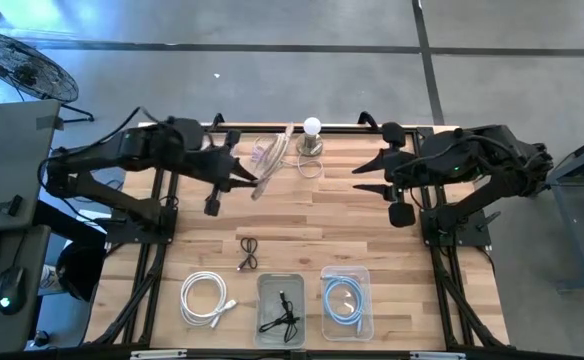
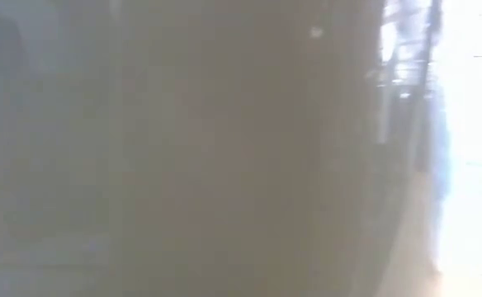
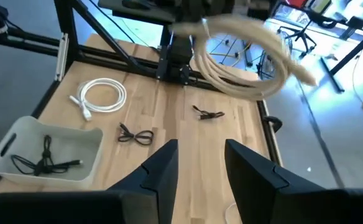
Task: Pick & Place USB Port
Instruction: Put the brown HDMI cable into the transparent bin
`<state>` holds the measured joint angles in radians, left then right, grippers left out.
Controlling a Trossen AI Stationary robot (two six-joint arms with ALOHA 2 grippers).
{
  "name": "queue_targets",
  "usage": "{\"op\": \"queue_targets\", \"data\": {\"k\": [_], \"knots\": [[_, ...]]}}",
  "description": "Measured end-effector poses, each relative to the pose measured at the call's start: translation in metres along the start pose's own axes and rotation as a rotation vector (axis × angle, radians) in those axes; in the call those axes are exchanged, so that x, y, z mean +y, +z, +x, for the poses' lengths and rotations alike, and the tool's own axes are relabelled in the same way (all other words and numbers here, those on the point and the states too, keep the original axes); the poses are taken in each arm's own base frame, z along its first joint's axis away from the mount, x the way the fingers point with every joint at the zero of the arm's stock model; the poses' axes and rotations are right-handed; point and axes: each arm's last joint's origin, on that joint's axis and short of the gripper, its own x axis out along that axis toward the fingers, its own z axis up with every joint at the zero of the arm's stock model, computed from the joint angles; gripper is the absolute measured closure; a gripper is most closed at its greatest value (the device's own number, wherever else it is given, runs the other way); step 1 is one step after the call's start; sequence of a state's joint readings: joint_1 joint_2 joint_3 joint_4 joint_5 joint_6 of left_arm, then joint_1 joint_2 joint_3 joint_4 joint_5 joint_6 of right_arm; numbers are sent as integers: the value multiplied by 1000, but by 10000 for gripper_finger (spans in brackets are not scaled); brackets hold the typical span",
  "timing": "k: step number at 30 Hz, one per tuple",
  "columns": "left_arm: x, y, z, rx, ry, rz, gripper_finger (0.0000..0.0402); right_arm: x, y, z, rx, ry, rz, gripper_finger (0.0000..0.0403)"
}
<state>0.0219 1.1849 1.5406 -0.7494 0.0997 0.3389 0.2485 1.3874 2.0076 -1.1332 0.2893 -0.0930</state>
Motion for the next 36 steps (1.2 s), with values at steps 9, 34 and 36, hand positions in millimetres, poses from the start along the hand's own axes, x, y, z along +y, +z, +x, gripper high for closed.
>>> {"op": "queue_targets", "data": {"k": [9,34,36], "knots": [[-18,26,3,-225,-84,0,392,1,1,17,59,-149,-169,279],[-24,45,30,-399,-91,85,392,1,23,48,-95,-202,-74,156],[-24,45,32,-405,-105,97,392,0,24,54,-94,-200,-71,156]]}}
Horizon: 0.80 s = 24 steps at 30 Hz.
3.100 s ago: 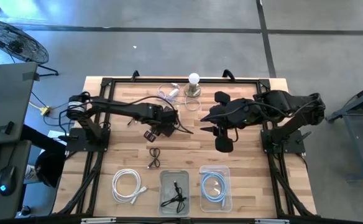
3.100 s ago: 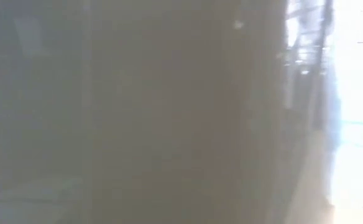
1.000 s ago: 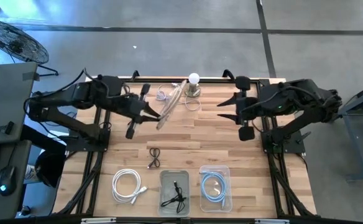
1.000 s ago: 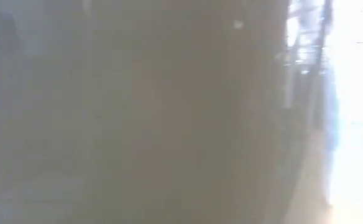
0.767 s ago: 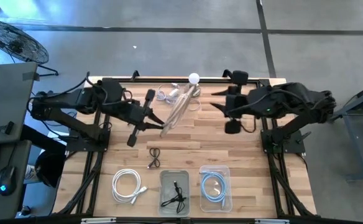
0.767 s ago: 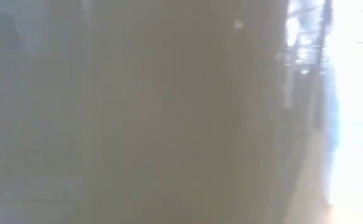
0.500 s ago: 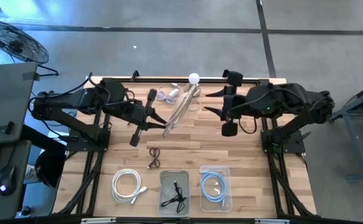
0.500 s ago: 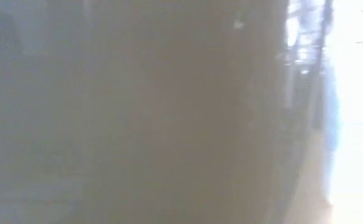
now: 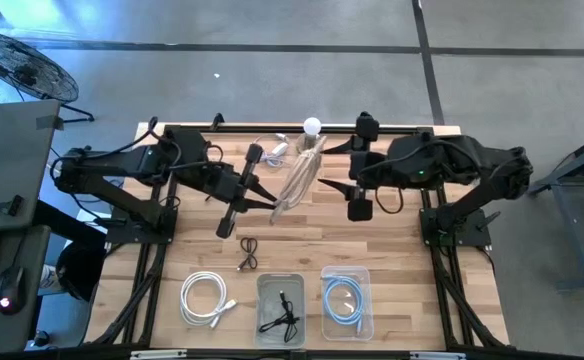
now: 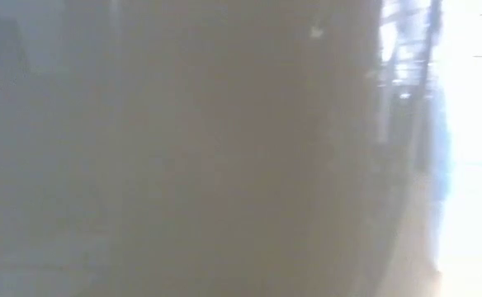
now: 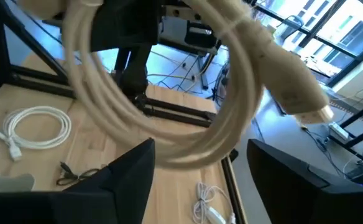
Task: Pick & Place USB Port
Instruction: Put the brown HDMI cable into the transparent bin
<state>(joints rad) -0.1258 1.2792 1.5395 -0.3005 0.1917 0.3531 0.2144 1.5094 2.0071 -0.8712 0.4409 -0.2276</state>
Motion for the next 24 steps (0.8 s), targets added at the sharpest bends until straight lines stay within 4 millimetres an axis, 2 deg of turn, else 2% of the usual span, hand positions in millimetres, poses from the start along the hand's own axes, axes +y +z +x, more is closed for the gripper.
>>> {"op": "queue_targets", "data": {"k": [10,13,17,18,24], "knots": [[-1,-6,21,-49,-83,16,392,-4,5,22,-68,34,22,165],[-1,-8,24,-43,-90,14,392,-4,6,23,-78,41,18,219],[-2,-10,25,-31,-103,7,392,-4,5,23,-72,39,3,366],[-2,-10,24,-28,-100,10,392,-4,6,23,-75,41,5,377],[-2,-11,25,-24,-96,10,390,1,4,20,-37,-17,1,378]]}}
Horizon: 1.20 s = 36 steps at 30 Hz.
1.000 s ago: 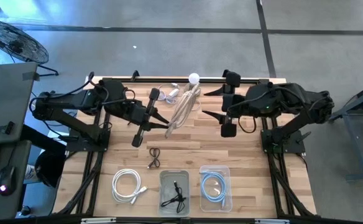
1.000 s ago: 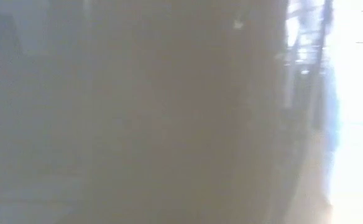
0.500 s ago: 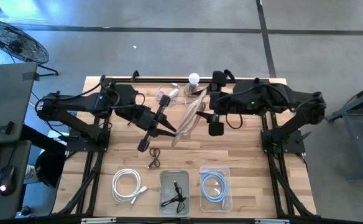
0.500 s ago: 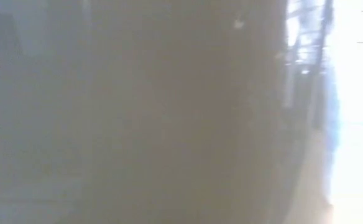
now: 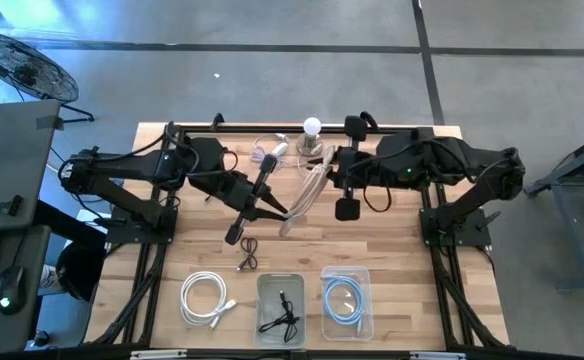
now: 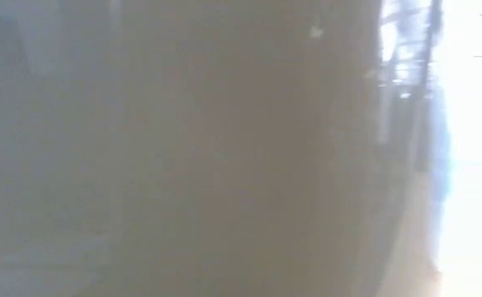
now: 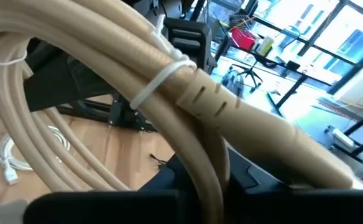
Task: Pick & Place USB Port
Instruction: Put the brown HDMI cable into the transparent bin
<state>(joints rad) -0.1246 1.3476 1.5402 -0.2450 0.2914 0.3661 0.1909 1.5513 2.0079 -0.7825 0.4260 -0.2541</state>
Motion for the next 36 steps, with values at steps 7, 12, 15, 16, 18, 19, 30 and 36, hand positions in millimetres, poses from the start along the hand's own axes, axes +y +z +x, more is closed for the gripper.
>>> {"op": "queue_targets", "data": {"k": [7,12,15,16,18,19,30,36], "knots": [[1,1,-4,16,41,7,375,10,3,-14,9,-73,-26,379],[2,13,-21,-6,140,22,361,11,7,-29,-20,-103,-1,379],[2,16,-29,20,192,3,352,13,8,-32,-19,-106,2,380],[2,16,-32,29,198,4,348,14,7,-33,-10,-109,-6,380],[1,19,-39,40,218,7,335,17,7,-35,-11,-99,-14,380],[1,19,-42,49,221,6,328,18,8,-36,-16,-96,-8,380],[-6,16,-78,259,346,42,247,41,-7,-43,123,-16,113,380],[-8,17,-91,290,369,39,238,67,-20,-46,271,125,261,380]]}}
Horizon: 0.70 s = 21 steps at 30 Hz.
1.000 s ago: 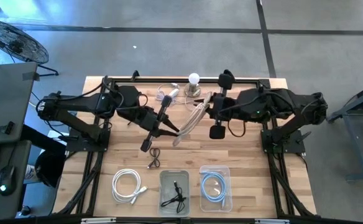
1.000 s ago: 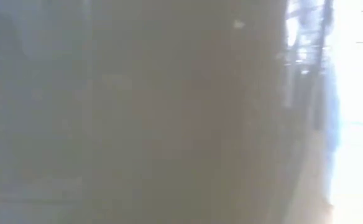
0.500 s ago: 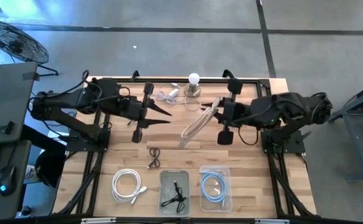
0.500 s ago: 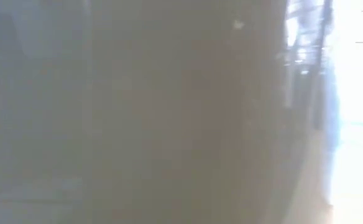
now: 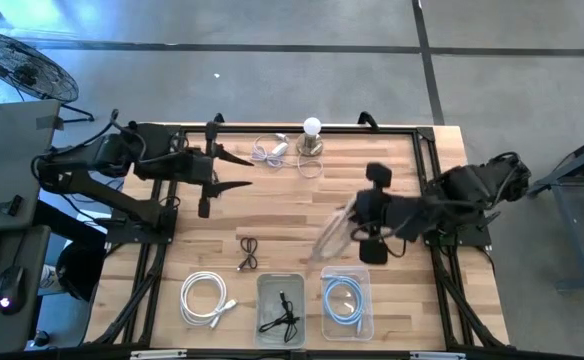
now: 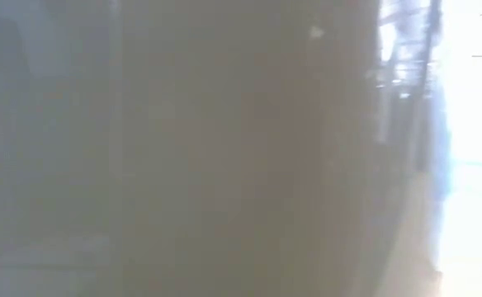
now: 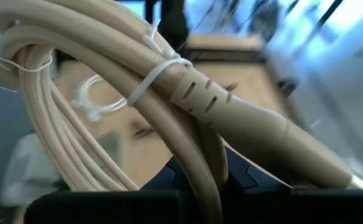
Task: Pick & Place USB Port
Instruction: Put the brown HDMI cable into the transparent bin
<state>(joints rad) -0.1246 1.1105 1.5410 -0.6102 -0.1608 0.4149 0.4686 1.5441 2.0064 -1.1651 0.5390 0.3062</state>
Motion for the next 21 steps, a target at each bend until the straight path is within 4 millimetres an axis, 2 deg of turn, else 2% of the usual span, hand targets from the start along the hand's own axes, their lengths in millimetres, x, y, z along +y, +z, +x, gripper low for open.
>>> {"op": "queue_targets", "data": {"k": [6,14,21], "knots": [[0,-4,-5,47,22,13,238,25,-16,9,161,87,128,380],[-1,-10,-7,128,36,29,238,61,-37,44,379,85,187,380],[-1,-11,-7,133,31,30,238,70,-53,49,514,6,228,380]]}}
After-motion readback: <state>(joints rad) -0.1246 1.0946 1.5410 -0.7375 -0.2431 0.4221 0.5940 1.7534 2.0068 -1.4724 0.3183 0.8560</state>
